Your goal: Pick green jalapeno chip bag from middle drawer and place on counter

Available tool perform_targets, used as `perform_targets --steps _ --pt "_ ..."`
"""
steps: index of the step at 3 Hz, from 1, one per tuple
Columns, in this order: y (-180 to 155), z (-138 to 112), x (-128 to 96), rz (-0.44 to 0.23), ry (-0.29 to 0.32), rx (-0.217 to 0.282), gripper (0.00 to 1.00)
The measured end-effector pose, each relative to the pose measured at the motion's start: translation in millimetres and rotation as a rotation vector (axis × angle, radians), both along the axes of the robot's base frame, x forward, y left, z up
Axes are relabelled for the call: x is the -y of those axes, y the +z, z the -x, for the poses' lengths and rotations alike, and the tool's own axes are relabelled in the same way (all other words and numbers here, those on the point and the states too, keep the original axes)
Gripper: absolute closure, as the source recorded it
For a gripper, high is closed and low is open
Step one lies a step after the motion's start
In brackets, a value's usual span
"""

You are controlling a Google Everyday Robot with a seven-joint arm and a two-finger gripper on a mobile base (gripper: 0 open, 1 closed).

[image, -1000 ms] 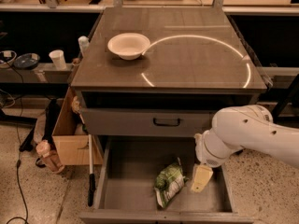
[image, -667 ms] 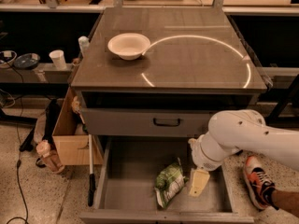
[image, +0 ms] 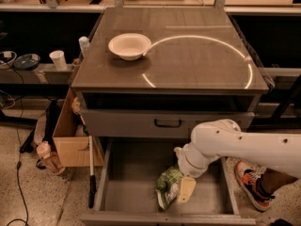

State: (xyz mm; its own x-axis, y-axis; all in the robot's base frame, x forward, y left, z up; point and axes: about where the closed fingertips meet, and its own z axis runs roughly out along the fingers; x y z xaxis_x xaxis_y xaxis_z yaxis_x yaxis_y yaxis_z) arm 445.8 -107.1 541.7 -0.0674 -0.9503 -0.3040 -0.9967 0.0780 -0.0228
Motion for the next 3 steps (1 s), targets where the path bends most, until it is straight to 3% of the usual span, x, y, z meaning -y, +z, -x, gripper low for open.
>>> perform_targets --steps 3 --pt "-19 -4 -4 0.013 -0.045 -0.006 0.0"
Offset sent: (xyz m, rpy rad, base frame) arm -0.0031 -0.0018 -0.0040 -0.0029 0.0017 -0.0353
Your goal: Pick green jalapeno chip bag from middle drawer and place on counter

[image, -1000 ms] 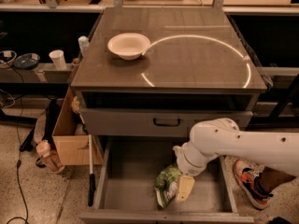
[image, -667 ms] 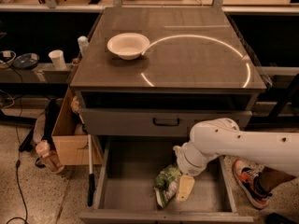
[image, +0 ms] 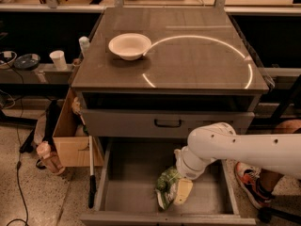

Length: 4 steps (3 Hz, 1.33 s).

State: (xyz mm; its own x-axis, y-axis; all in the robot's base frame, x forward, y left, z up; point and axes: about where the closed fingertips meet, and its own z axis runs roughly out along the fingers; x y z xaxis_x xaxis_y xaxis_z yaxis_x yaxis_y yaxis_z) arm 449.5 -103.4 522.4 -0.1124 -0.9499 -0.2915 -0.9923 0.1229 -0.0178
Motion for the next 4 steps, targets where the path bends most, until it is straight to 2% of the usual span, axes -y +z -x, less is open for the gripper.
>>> perform_targets --steps 3,4 --pt "-48 -18 -12 0.052 -0.118 -0.002 0.0" --pt "-70 -22 -27 0.007 -0.1 -0.053 0.0"
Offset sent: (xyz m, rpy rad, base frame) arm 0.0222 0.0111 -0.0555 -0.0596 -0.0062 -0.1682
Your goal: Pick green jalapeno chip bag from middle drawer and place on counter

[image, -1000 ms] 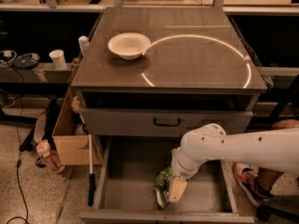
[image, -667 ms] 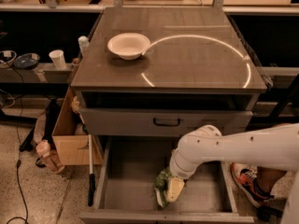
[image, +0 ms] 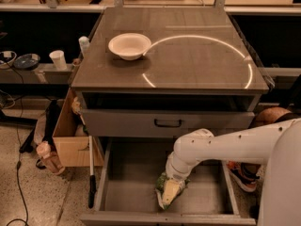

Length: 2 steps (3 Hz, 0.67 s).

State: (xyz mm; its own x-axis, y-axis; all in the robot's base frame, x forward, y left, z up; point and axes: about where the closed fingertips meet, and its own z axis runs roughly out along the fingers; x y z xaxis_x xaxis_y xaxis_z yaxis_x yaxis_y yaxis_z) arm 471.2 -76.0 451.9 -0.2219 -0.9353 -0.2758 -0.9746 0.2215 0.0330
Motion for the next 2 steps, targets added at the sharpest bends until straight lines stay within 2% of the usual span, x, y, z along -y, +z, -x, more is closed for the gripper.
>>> perform_targets --steps 2 --pt "-3.4 0.7 0.4 -0.014 0.003 -0.009 0.0"
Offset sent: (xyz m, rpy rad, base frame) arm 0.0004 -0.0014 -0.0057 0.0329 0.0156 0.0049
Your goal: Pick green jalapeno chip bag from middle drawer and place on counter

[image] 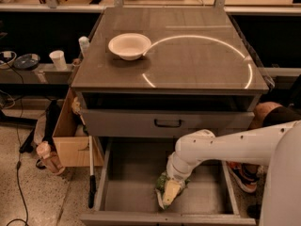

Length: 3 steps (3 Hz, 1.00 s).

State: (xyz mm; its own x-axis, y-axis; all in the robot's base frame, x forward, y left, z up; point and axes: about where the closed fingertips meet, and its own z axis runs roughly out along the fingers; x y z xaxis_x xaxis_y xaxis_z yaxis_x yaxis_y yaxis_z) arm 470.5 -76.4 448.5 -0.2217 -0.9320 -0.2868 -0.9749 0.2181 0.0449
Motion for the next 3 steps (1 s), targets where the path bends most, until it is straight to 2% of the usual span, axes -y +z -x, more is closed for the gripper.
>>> perform_targets --steps 1,2,3 --pt "-19 -5 7 -0.028 0.007 -0.027 0.0" --pt "-29 -10 10 -0.044 0.036 -0.034 0.0" --pt "-33 -15 12 -0.018 0.037 -0.005 0.0"
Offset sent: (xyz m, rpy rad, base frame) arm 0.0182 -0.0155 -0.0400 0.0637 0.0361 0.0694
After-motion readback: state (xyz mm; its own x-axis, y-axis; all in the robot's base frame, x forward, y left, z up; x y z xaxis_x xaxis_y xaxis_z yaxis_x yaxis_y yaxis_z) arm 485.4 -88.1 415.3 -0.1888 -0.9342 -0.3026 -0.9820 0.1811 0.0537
